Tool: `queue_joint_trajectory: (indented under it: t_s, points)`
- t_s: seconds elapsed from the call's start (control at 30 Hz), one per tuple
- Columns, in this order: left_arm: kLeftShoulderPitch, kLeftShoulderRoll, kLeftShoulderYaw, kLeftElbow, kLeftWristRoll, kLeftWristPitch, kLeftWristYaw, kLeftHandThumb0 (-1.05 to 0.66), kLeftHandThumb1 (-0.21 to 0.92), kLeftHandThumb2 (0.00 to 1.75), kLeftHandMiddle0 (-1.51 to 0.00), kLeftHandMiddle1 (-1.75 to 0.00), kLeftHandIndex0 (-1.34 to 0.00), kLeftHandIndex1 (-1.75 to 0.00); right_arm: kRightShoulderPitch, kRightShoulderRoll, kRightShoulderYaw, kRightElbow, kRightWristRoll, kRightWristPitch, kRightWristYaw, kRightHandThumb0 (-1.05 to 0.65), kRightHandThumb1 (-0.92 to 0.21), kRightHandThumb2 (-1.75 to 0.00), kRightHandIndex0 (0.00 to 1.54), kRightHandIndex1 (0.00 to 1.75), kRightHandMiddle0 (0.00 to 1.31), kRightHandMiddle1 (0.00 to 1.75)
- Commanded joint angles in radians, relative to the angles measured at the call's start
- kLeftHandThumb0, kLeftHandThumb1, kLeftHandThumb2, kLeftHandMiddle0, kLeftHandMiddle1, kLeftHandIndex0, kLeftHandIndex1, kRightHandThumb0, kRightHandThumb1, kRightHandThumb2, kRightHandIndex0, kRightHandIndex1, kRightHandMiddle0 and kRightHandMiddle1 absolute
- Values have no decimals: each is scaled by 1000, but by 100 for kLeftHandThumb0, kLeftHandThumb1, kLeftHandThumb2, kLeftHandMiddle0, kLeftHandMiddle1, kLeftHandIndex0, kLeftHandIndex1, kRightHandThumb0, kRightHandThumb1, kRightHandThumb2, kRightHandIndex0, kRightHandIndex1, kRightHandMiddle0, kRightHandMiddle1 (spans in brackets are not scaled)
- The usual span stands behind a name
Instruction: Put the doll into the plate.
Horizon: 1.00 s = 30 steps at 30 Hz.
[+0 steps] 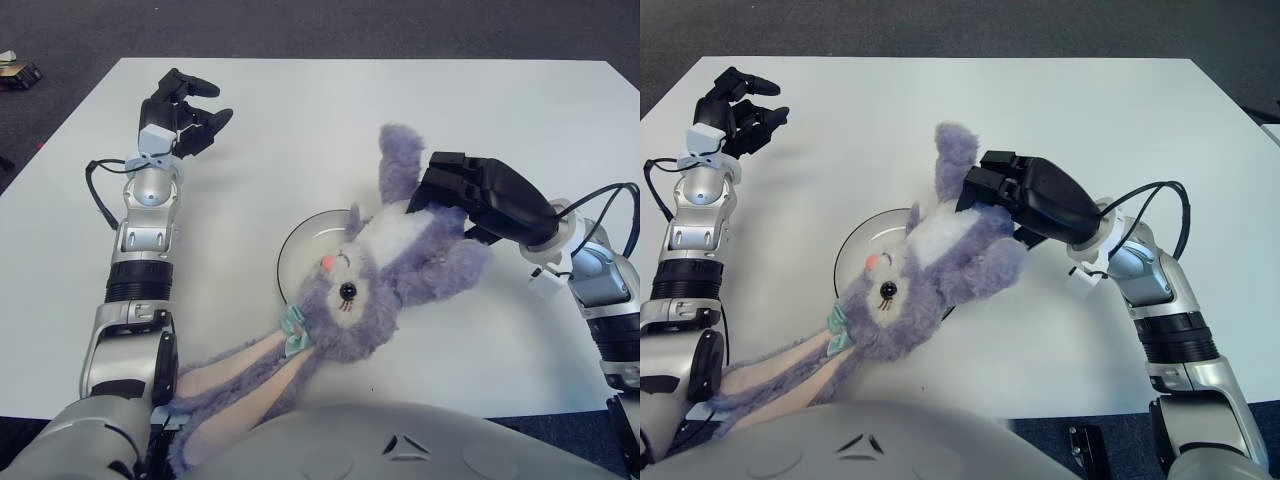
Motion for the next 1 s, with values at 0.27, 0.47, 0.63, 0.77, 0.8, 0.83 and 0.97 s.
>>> queue_joint_trajectory:
  t_s: [0.27, 0.47, 0.63, 0.77, 0.8, 0.83, 0.97]
  points:
    - [10, -11, -2, -21, 14, 16, -3, -1, 92, 14, -73, -113, -43, -136, -2, -30, -3, 2, 83, 20, 65, -48, -91, 0, 10, 0, 38, 5]
    - [11, -23, -8, -24, 14, 14, -6, -1, 92, 14, -73, -113, -42, -136, 6, -54, 14, -1, 172, 53, 130, -48, -92, -7, 5, 0, 37, 3]
    - [11, -25, -7, -23, 14, 13, -7, -1, 92, 15, -73, -113, -42, -137, 8, -49, 7, -6, 187, 61, 151, -47, -92, -8, 4, 0, 37, 3]
    - [11, -27, -7, -22, 13, 11, -8, -1, 92, 15, -73, -113, -42, -137, 12, -44, 2, -10, 193, 70, 161, -47, -92, -9, 4, 0, 37, 3]
    - [11, -29, -8, -20, 12, 7, -9, -1, 92, 15, -73, -113, -42, -137, 15, -43, -1, -11, 195, 74, 162, -47, -92, -9, 4, 0, 37, 3]
    - [11, -30, -8, -18, 11, 5, -10, -1, 92, 15, -73, -113, -42, -137, 18, -42, -3, -12, 197, 77, 163, -46, -92, -9, 4, 0, 37, 2]
    - [10, -32, -9, -15, 12, 1, -11, -1, 92, 15, -73, -113, -41, -137, 18, -40, -6, -11, 203, 80, 169, -46, -92, -10, 3, 0, 37, 2]
